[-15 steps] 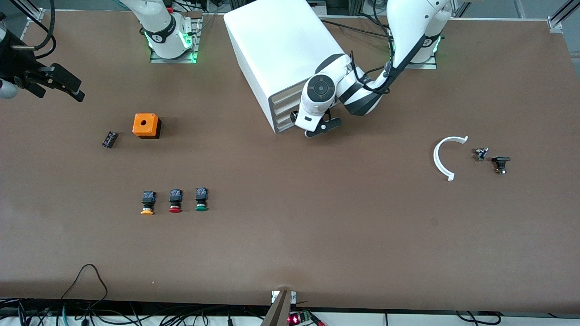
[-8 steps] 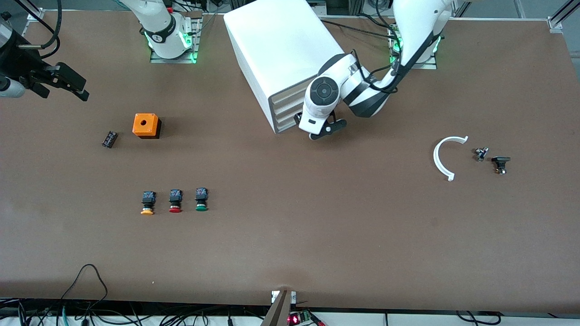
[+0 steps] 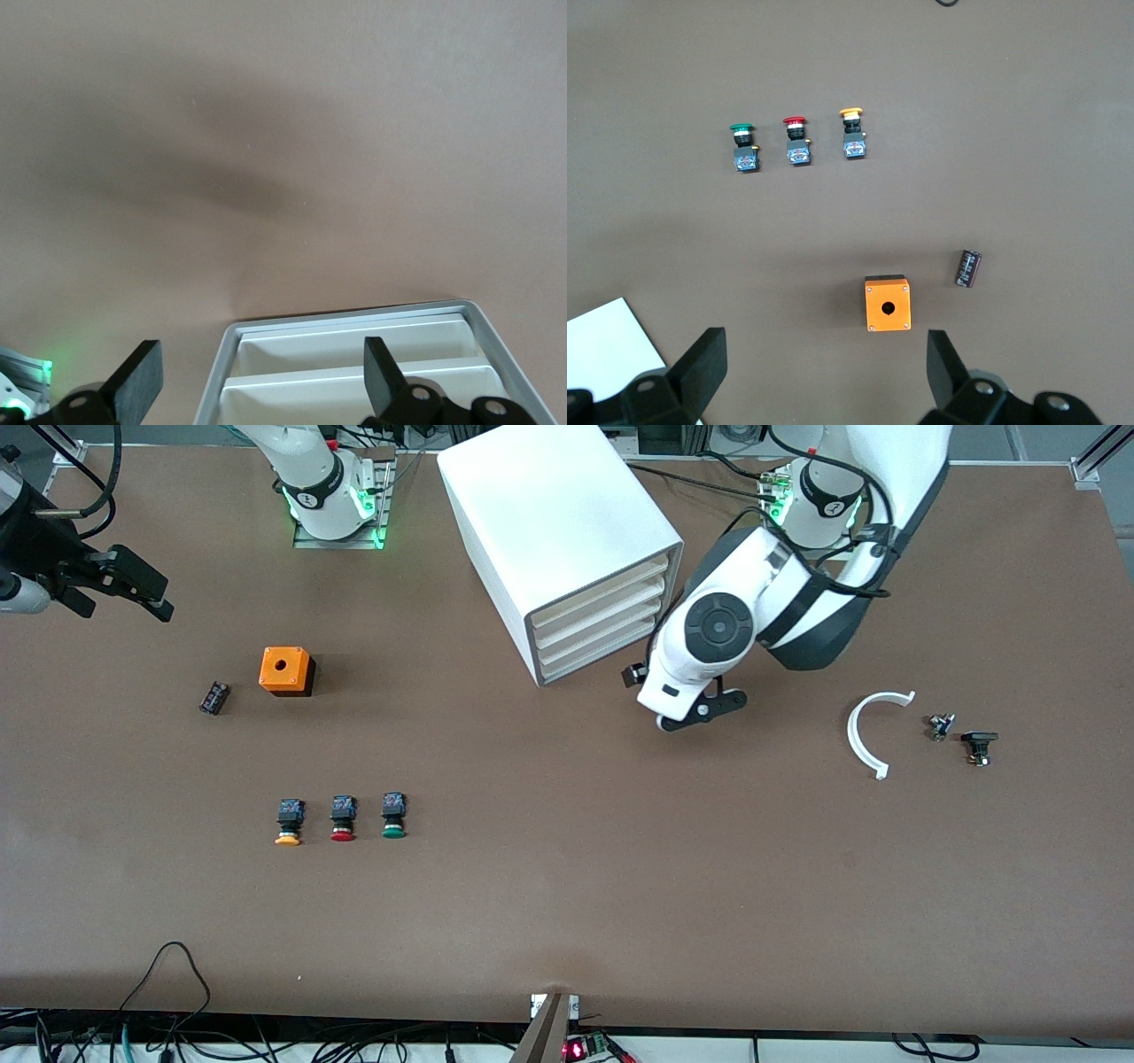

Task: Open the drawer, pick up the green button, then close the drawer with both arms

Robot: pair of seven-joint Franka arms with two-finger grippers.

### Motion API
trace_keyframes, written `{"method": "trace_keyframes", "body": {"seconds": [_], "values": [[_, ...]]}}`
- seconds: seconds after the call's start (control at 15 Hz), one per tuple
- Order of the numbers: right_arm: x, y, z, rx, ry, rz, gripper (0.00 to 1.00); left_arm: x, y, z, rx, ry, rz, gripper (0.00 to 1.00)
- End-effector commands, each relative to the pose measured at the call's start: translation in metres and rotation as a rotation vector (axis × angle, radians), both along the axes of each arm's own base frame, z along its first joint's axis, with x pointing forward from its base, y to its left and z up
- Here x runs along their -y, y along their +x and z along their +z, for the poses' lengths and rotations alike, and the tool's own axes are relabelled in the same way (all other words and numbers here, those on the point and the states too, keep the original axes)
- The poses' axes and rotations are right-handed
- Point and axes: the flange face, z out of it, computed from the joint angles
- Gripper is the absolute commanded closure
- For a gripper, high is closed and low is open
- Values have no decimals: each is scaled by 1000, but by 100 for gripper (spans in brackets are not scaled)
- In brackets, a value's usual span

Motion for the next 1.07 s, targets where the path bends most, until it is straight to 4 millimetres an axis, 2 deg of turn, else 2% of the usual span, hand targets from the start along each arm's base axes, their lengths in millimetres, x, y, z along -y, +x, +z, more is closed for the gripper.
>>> {"method": "trace_keyframes", "body": {"seconds": [0.0, 0.2, 0.47, 0.6, 0.67, 0.8, 0.87, 1.0], "values": [[-2, -5, 15, 13, 2, -1, 0, -25, 18, 38, 18, 11, -74, 0], [-3, -5, 15, 14, -1, -4, 0, -56, 38, 64, 26, -21, -114, 0], [-11, -5, 13, 10, -2, 13, 0, -77, 41, 95, 65, -37, -166, 0], [-12, -5, 13, 11, -3, 14, 0, -99, 43, 112, 89, -50, -248, 0], [-13, -5, 14, 13, -3, 16, 0, -105, 42, 113, 88, -58, -298, 0], [-12, -5, 14, 14, -1, 16, 0, -144, 49, 129, 121, -50, -352, 0], [-12, -5, 15, 14, -1, 16, 0, -155, 48, 129, 122, -57, -411, 0], [-13, -4, 18, 22, -1, 22, 0, -198, 50, 140, 139, -70, -468, 0]]}}
